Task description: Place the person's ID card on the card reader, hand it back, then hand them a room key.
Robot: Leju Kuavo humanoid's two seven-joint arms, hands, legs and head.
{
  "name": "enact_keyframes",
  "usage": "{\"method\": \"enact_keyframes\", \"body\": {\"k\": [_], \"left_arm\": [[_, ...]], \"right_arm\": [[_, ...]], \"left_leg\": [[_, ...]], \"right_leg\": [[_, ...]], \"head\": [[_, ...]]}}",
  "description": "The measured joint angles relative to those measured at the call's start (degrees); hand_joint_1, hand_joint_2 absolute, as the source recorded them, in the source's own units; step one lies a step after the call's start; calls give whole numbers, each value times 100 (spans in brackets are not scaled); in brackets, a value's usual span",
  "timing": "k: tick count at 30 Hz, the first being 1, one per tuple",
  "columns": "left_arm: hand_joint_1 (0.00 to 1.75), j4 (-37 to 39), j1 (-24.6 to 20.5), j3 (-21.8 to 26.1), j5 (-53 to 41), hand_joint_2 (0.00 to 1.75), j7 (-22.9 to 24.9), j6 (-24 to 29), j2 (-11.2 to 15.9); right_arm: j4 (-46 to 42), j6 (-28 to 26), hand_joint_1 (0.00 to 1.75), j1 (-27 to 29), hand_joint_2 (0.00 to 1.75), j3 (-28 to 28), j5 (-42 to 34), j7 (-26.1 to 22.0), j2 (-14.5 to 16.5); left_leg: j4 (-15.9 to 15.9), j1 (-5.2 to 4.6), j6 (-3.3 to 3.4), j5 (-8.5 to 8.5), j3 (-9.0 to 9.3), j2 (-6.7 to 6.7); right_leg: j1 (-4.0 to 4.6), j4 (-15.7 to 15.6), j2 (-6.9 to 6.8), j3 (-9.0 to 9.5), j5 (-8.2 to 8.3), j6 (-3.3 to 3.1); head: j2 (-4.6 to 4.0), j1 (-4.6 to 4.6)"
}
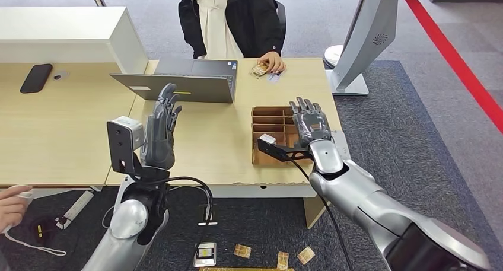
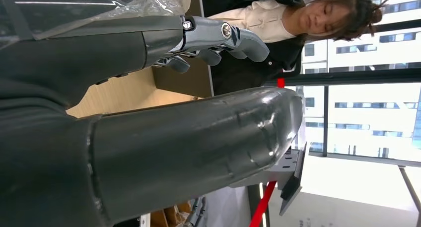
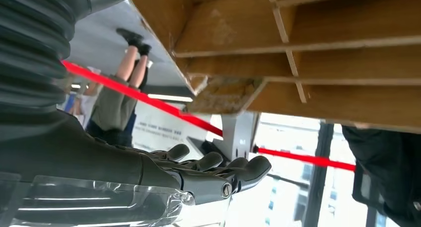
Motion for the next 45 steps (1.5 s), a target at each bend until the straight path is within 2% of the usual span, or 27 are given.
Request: {"method": "enact_keyframes", "body": {"k": [7,20,29,36,45], "left_arm": [[0,-23,71,8,-79,0,-104,-98,4],[0,60,71,16,-69,0,-261,-218,-31],[0,77,77,19,-69,0,-282,-204,-31],[0,78,99,20,-65,0,-327,-214,-31],[0,79,106,20,-68,0,-330,-209,-31]], "right_arm": [[-29,-413,0,-376,175,20,232,-72,25],[27,-567,0,-667,175,21,286,-213,170],[101,-375,0,-700,175,21,104,-336,304],[215,-14,0,-696,175,21,-214,-879,418],[339,39,0,-696,175,21,-246,-918,493]], "left_leg": [[0,0,0,1,1,2],[0,0,0,0,1,1],[0,0,0,0,1,1],[0,0,0,0,0,1],[0,0,0,0,0,1]], "right_leg": [[0,0,0,0,0,0],[0,0,0,-1,0,0],[0,0,0,0,0,1],[0,0,0,-2,0,0],[0,0,0,-2,0,0]], "head": [[0,0],[0,0],[0,1],[0,0],[0,0]]}}
